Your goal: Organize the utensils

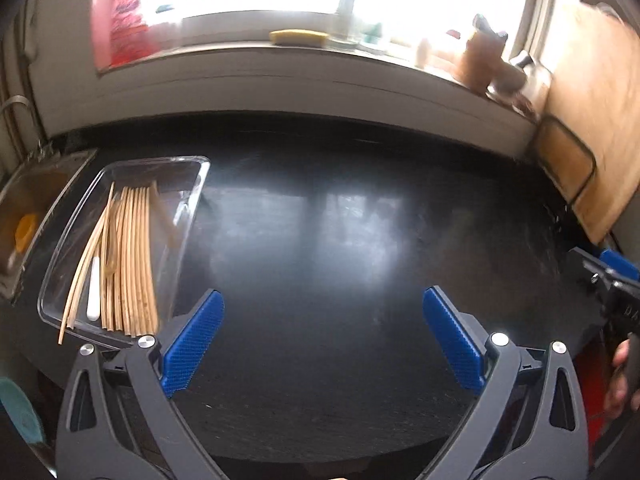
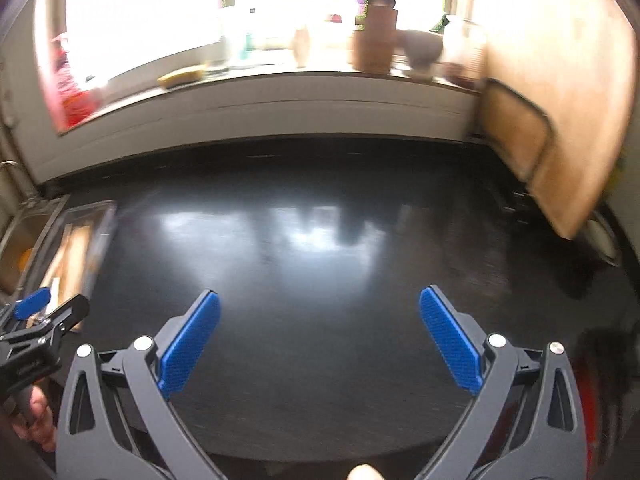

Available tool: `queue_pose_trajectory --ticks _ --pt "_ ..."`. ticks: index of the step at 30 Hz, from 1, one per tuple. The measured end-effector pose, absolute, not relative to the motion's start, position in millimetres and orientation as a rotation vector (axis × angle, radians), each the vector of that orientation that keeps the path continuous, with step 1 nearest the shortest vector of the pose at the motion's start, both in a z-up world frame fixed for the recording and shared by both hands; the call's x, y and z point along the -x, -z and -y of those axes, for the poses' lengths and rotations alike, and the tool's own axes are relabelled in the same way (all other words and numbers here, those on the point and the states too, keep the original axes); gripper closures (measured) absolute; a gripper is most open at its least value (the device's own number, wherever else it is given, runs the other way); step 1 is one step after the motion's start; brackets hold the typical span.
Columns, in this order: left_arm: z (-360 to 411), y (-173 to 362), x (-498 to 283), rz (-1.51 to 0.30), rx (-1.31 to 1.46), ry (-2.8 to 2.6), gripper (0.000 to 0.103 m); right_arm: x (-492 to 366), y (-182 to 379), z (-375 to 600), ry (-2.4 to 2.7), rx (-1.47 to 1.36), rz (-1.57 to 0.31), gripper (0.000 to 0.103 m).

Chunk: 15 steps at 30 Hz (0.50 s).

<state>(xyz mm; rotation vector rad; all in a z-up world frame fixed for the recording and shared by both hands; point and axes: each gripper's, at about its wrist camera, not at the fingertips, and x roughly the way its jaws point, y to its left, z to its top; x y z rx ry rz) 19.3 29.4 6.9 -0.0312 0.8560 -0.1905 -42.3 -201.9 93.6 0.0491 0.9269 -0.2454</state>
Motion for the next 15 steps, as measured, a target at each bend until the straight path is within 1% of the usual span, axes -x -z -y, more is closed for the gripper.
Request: queue_pose_trajectory --ticks 6,12,15 --pt "-9 -16 -9 -0.856 -0.02 0.18 0.006 57 -90 223 0.215 -0.113 -0.972 0.006" --pt "-9 -12 -7 -0.9 -0.002 0.167 0.006 52 -90 202 0.177 -0.075 -0.991 0.006" --pt "-6 -16 -8 -0.89 -0.021 0.16 0.006 46 -91 197 0.141 -0.08 -1.004 0.006"
